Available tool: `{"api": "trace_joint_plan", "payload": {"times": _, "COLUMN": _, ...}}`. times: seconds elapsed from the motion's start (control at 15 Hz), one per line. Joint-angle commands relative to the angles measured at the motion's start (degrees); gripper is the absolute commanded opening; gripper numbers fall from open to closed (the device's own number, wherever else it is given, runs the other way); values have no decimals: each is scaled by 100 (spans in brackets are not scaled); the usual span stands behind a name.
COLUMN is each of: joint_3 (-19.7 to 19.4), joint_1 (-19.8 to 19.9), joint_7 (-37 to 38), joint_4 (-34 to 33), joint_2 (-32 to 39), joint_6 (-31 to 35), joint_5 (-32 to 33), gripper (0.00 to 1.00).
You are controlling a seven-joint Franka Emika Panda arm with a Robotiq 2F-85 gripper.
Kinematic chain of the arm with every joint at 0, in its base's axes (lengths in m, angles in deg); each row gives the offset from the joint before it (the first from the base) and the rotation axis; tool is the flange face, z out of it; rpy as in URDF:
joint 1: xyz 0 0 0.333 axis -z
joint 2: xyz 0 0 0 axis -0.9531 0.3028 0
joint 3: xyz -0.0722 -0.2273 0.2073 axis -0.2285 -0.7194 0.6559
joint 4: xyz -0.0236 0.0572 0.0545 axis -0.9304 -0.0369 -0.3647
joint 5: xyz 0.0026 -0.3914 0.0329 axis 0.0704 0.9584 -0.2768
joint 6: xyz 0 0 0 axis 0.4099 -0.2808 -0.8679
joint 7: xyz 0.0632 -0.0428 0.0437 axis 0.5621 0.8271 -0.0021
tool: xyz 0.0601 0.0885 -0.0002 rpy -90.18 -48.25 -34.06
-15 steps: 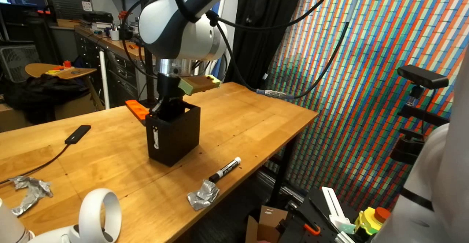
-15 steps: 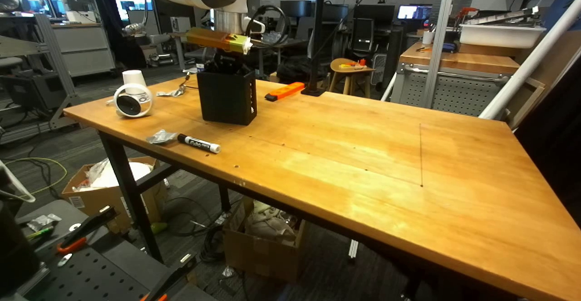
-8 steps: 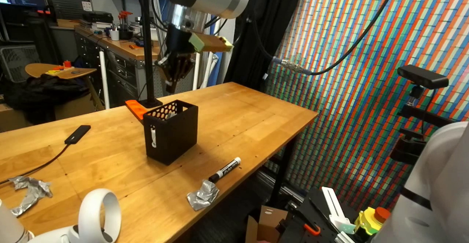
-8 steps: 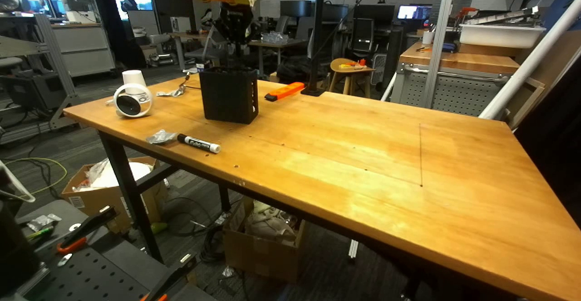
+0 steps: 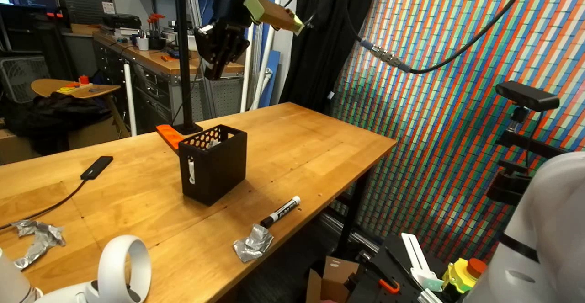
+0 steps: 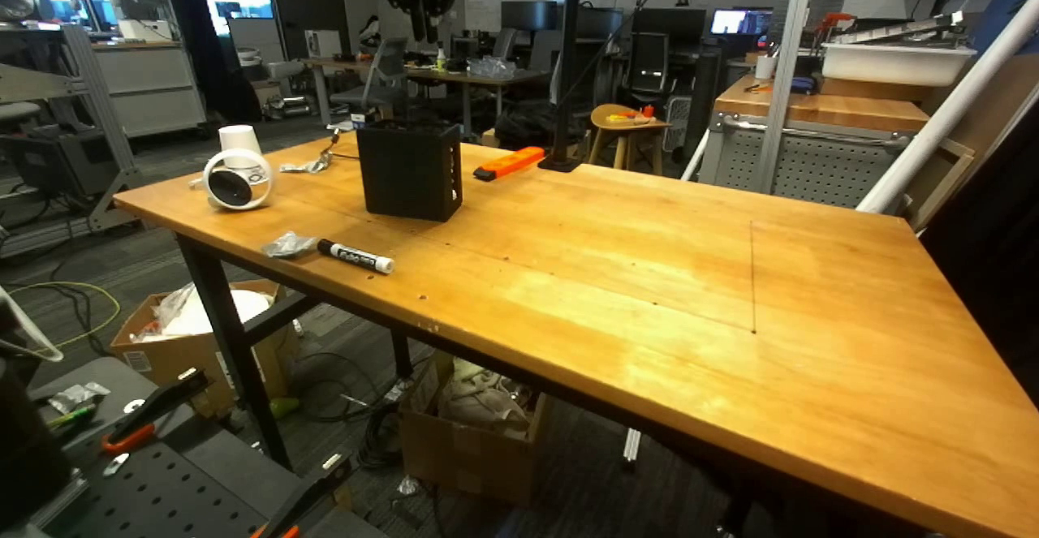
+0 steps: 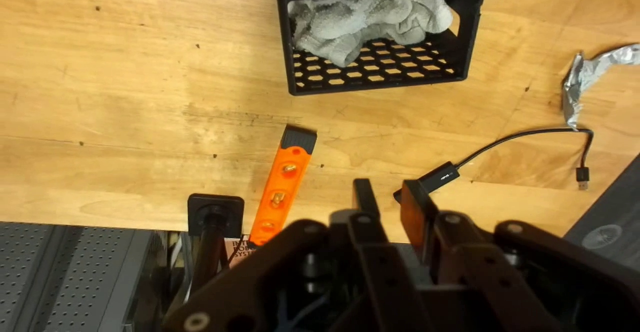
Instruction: Pick up the cloth and put it in the box
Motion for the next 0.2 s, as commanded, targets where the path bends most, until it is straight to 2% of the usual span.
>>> {"api": "trace_joint_plan", "payload": {"times": 0.0, "joint_3": -75, "joint_1": -81, "joint_7": 22, "joint_4": -11, "joint_2": 0, "joint_6": -21, "joint_5": 12, "gripper": 26}}
{"api": "trace_joint_plan", "payload": {"times": 0.13, "joint_3": -76, "joint_1": -81, "joint_7": 30, "joint_4": -2, "joint_2": 2, "joint_6": -25, "joint_5": 7, "gripper": 27}}
